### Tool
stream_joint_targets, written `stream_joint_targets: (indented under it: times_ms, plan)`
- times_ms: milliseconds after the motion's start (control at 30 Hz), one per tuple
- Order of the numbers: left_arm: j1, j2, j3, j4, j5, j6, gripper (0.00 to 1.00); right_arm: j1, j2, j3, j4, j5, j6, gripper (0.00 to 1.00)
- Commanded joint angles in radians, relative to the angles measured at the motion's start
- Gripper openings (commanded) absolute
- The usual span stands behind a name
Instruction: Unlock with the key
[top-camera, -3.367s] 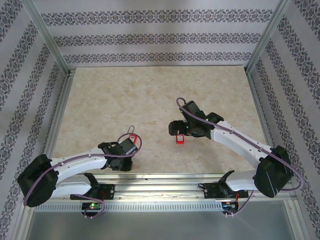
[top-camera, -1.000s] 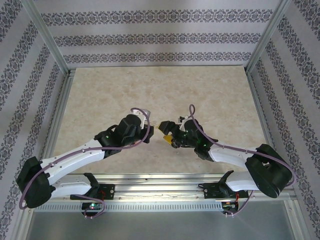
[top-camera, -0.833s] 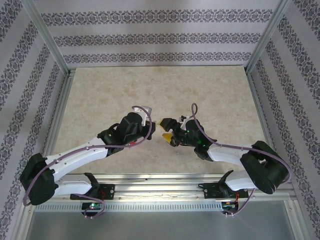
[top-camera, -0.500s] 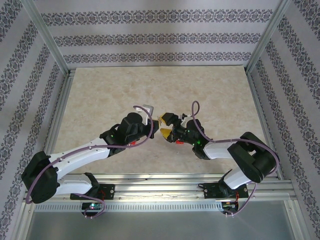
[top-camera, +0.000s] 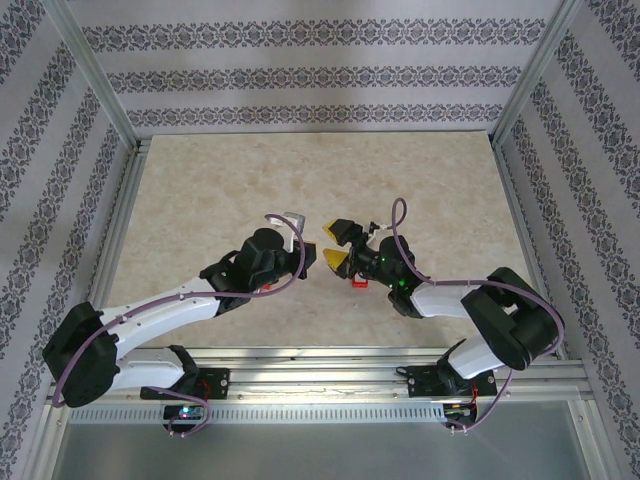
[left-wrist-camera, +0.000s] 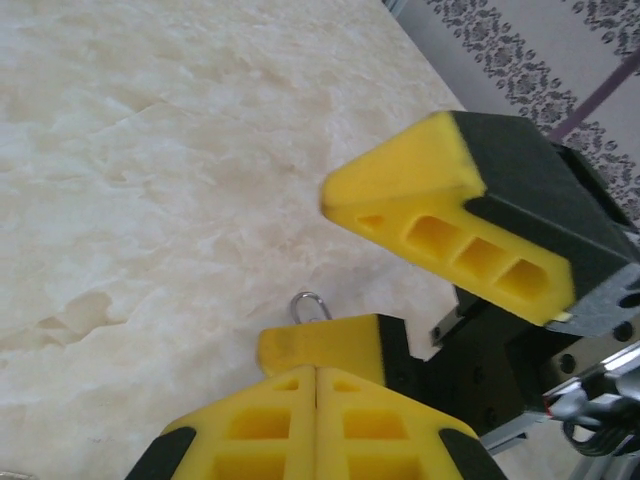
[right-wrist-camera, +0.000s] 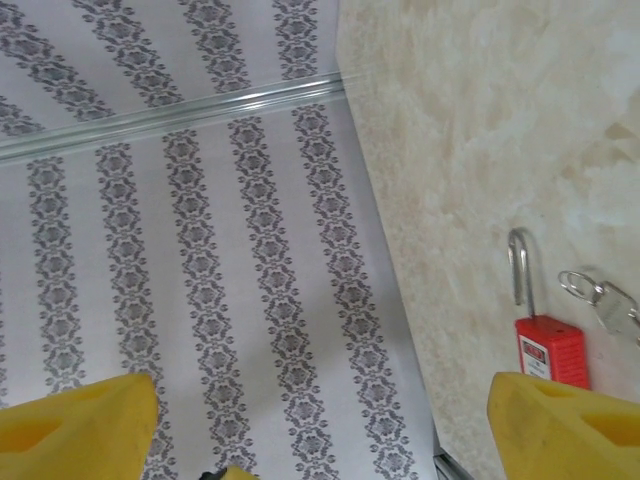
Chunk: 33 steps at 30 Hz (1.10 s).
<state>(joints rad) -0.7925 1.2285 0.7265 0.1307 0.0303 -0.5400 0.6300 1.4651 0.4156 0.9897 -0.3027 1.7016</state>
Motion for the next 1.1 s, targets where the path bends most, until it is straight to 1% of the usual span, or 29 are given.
stream_joint_targets:
  times_ms: [0, 33, 67, 133, 200, 300, 367, 467, 533, 567, 700, 767, 867, 967, 1067]
  plan:
    - [0.041, -0.037, 0.024, -0.191, -0.023, -0.036, 0.4, -0.016, -0.092, -0.017, -0.169, -0.013, -0.107, 0.84]
    - [0.062, -0.028, 0.044, -0.275, -0.011, -0.035, 0.53, -0.024, -0.124, -0.021, -0.233, -0.01, -0.142, 0.84]
    - [0.092, -0.016, 0.061, -0.356, 0.016, -0.042, 0.57, -0.031, -0.17, -0.028, -0.332, 0.004, -0.184, 0.84]
    - [0.148, 0.01, 0.077, -0.449, 0.11, -0.04, 0.61, -0.042, -0.269, -0.03, -0.517, 0.047, -0.279, 0.85]
    - [0.173, 0.055, 0.125, -0.564, 0.121, 0.008, 0.67, -0.043, -0.367, -0.006, -0.713, 0.088, -0.389, 0.86]
    - [0.194, 0.162, 0.219, -0.682, 0.134, 0.114, 0.68, -0.051, -0.452, 0.012, -0.871, 0.118, -0.473, 0.87]
    - [0.198, 0.235, 0.275, -0.725, 0.126, 0.191, 0.65, -0.063, -0.487, 0.019, -0.934, 0.115, -0.511, 0.87]
    - [0.209, 0.335, 0.348, -0.79, 0.082, 0.283, 0.62, -0.083, -0.532, -0.005, -0.954, 0.1, -0.517, 0.87]
    - [0.214, 0.378, 0.37, -0.796, 0.075, 0.336, 0.61, -0.095, -0.557, -0.02, -0.968, 0.093, -0.518, 0.87]
    - [0.22, 0.403, 0.386, -0.809, 0.051, 0.354, 0.6, -0.099, -0.569, -0.027, -0.975, 0.092, -0.519, 0.87]
    - [0.235, 0.487, 0.446, -0.824, 0.021, 0.411, 0.58, -0.12, -0.602, -0.057, -0.98, 0.077, -0.513, 0.87]
    - [0.241, 0.526, 0.48, -0.837, 0.012, 0.43, 0.55, -0.128, -0.612, -0.065, -0.982, 0.071, -0.51, 0.87]
    - [0.246, 0.58, 0.516, -0.85, -0.003, 0.453, 0.55, -0.136, -0.623, -0.066, -0.987, 0.062, -0.51, 0.87]
    - [0.249, 0.615, 0.532, -0.842, 0.019, 0.458, 0.54, -0.141, -0.632, -0.066, -0.99, 0.062, -0.508, 0.87]
    - [0.249, 0.64, 0.542, -0.859, 0.016, 0.454, 0.54, -0.148, -0.639, -0.066, -0.994, 0.057, -0.508, 0.87]
